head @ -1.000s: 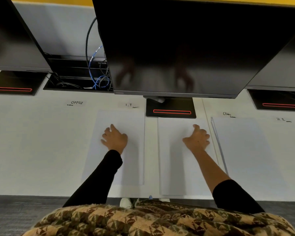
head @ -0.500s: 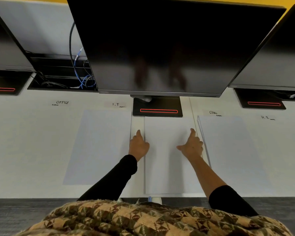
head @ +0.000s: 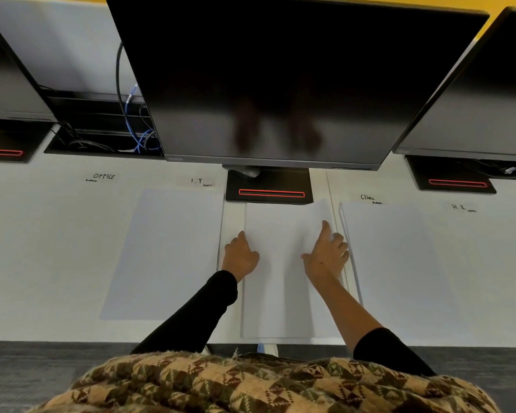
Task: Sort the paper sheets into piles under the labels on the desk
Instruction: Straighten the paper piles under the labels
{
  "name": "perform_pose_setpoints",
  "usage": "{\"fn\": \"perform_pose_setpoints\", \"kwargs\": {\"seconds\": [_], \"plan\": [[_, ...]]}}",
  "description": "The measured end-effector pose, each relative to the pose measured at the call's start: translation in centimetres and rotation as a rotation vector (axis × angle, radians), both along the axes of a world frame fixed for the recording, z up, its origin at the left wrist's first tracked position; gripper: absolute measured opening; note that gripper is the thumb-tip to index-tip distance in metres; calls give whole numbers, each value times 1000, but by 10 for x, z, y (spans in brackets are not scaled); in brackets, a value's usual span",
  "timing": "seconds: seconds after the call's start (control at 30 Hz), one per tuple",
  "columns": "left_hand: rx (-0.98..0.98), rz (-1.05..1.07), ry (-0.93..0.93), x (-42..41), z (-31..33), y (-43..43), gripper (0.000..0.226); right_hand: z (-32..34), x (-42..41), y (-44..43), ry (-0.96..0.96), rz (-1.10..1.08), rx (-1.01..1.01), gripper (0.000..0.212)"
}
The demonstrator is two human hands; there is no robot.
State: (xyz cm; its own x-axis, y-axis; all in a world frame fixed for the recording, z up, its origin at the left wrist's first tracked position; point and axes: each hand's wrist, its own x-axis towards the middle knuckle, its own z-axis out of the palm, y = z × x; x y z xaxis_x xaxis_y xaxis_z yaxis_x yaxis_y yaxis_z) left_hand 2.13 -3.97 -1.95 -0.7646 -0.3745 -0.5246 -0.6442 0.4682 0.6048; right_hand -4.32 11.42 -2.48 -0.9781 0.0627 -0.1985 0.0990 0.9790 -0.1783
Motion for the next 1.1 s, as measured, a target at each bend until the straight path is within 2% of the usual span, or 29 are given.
{"fn": "perform_pose_setpoints", "kwargs": {"seconds": [0.1, 0.23, 0.3, 0.47, 0.53, 0.63, 0.7, 0.77, 0.87, 1.0, 1.1], "plan": [[27, -7, -11, 1, 0, 2, 67, 6, -1, -2, 82, -91, -170, 78], [97, 63, 7, -1, -1, -2, 82, 14, -9, -2, 166, -159, -467, 35], [156, 139, 70, -3, 3, -5, 82, 25, -11, -6, 191, -161, -663, 28], [213, 343, 330, -8, 17, -23, 54, 61, -21, -23, 271, -78, -933, 15], [214, 406, 411, -8, 27, -32, 44, 74, -25, -31, 311, -81, -1026, 20], [330, 480, 532, -8, 40, -45, 9, 96, -28, -45, 357, -108, -1194, 36], [359, 483, 631, -6, 47, -57, 6, 109, -27, -56, 401, -111, -1283, 39], [324, 505, 734, -2, 57, -72, 9, 115, -24, -68, 422, -67, -1311, 30], [263, 592, 857, 10, 74, -100, 12, 113, -11, -88, 362, 46, -1300, 2], [202, 634, 986, 32, 83, -133, 13, 96, 8, -117, 280, 170, -1215, 18], [183, 626, 929, 52, 70, -148, 9, 76, 23, -133, 163, 238, -1170, 24]]}}
